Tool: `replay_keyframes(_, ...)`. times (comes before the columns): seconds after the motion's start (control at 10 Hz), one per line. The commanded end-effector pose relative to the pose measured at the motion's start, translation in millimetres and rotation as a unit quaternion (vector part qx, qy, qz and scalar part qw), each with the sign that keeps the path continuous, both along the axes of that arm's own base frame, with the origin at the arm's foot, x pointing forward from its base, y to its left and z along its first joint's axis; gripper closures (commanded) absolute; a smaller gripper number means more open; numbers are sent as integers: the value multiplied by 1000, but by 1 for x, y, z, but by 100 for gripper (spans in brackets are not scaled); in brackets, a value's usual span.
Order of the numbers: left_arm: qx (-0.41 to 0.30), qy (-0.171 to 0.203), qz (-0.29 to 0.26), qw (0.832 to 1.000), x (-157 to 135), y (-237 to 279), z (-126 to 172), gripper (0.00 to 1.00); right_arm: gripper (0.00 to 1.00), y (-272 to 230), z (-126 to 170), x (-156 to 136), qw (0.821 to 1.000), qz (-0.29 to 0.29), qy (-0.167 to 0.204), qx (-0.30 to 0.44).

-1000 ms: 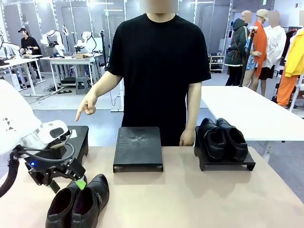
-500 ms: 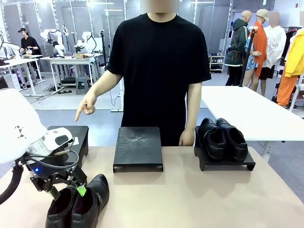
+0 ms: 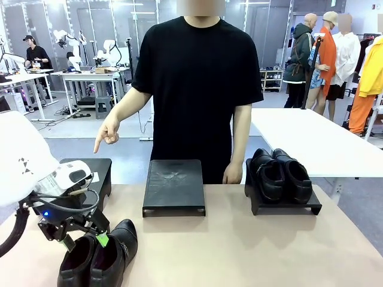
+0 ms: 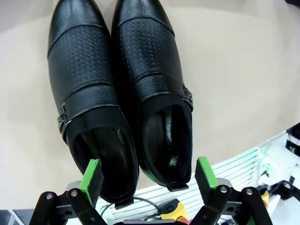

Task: Place the shoes on the stand as instructed by the person.
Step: Pick up another pair of Shoes and place it on the Shoes Stand indicated by the person.

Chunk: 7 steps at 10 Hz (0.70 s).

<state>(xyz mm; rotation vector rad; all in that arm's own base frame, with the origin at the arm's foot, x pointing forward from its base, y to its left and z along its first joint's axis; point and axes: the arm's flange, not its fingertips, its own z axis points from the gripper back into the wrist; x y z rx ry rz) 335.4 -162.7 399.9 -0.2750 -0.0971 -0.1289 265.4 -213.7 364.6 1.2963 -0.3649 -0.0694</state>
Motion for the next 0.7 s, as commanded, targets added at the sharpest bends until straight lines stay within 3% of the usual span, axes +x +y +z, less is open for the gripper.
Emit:
replay_keyframes(0.0, 8, 6, 7, 1000, 2, -13, -15, 0, 0, -3, 1, -2, 1000, 9, -1, -3)
replay_keyframes(0.6, 68, -4, 73, 995, 1, -18, -48, 0, 0, -3, 1, -2, 1000, 9, -1, -3)
